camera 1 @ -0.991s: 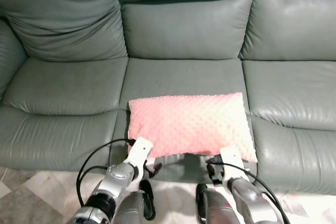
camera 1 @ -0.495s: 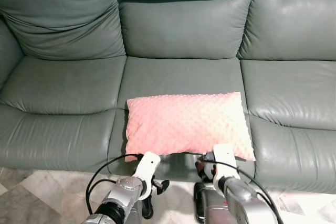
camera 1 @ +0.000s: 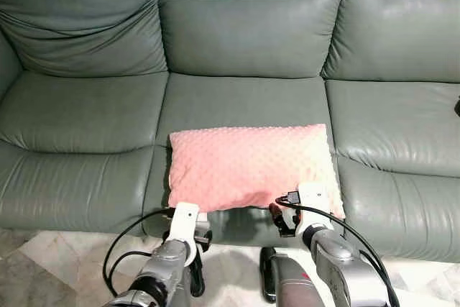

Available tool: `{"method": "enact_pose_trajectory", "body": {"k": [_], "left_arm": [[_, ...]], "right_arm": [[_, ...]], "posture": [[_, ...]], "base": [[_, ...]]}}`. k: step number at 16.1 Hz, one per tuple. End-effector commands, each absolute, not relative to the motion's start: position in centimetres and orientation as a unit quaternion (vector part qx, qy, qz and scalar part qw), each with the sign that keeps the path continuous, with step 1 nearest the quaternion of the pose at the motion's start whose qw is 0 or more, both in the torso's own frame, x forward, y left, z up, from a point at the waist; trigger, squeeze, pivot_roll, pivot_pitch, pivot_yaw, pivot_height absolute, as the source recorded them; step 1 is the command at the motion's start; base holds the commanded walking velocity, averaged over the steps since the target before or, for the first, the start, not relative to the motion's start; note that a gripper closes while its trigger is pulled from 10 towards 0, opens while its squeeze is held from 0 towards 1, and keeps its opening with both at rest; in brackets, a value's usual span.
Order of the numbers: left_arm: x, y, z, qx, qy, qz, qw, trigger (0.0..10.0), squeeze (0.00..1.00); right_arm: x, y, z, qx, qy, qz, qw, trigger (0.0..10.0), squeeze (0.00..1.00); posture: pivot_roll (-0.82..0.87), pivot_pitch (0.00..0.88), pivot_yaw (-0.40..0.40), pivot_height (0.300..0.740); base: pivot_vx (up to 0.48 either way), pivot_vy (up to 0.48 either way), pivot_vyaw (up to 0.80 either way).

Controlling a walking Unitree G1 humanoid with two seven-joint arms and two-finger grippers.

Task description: Move the pillow to the sofa

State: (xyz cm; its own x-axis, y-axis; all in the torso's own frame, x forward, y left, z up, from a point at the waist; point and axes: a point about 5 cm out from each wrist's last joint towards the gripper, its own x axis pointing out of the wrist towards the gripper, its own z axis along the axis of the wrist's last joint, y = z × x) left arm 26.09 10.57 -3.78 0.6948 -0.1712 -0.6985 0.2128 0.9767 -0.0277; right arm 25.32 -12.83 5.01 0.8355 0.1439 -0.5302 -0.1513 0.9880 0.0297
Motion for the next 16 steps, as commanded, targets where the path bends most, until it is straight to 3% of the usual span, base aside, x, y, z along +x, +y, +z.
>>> {"method": "enact_pose_trajectory", "body": {"k": [1, 10, 16], "left_arm": [[24.9, 10.5, -4.7, 0.024, 0.398, -0.098, 0.912, 10.0, 0.0], [25.5, 7.9, -3.9, 0.057, 0.38, -0.101, 0.918, 10.0, 0.0], [27.9, 7.0, -1.8, 0.014, 0.34, -0.082, 0.937, 10.0, 0.0]], "right_arm": [[24.8, -12.9, 4.7, 0.0, 0.288, 0.075, 0.955, 10.0, 0.0], [24.9, -12.5, 5.1, 0.004, 0.286, 0.07, 0.956, 10.0, 0.0], [25.2, -12.3, 5.6, 0.012, 0.268, 0.059, 0.962, 10.0, 0.0]], "posture": [[-0.21, 0.376, 0.043, 0.74], [-0.23, 0.386, 0.049, 0.74], [-0.22, 0.395, 0.056, 0.74]], "base": [[0.0, 0.0, 0.0], [0.0, 0.0, 0.0], [0.0, 0.0, 0.0]]}}
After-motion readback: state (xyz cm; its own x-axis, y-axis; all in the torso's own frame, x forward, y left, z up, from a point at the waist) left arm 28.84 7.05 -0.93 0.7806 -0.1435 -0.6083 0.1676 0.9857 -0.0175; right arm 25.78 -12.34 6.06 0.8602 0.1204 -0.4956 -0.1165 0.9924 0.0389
